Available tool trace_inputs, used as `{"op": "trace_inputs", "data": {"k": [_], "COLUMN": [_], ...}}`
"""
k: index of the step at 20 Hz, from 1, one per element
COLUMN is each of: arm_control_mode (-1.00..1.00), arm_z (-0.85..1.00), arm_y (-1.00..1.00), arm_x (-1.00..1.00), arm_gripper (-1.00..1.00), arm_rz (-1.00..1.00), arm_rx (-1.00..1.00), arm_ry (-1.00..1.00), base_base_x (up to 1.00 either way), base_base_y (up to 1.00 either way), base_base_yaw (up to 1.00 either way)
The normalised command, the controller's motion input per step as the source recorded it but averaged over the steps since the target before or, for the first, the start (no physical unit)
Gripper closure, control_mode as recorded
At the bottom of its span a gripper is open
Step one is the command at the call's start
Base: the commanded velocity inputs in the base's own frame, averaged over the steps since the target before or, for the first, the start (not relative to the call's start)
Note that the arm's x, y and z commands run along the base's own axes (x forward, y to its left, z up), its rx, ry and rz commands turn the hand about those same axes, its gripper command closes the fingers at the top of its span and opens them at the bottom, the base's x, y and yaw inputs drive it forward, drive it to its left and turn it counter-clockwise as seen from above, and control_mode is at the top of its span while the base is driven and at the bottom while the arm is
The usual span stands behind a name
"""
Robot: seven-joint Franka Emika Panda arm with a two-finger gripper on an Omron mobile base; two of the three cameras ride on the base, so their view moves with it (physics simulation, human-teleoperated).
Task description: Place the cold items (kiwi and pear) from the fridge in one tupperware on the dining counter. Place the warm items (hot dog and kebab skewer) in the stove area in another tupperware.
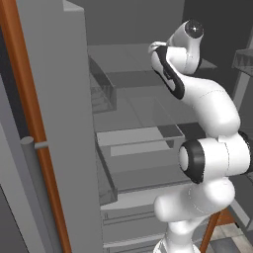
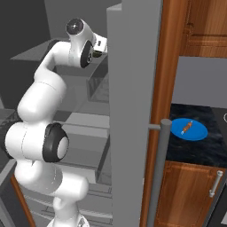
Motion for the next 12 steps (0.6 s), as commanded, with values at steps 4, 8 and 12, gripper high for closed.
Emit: {"op": "trace_inputs", "data": {"k": [4,8,12], "arm_control_mode": [-1.0,-1.0,-1.0], "arm_z": [-0.07,-0.11,-0.2], "arm_y": [-0.01,0.0,0.0], "arm_x": [0.12,0.06,0.01], "arm_gripper": [-1.0,-1.0,-1.0], "arm_rz": [0.0,0.0,0.0], "arm_rx": [0.0,0.0,0.0], "arm_ry": [0.0,0.0,0.0], "base_base_x": [0.0,0.0,0.0], "base_base_y": [0.0,0.0,0.0], "base_base_yaw": [0.0,0.0,0.0]}}
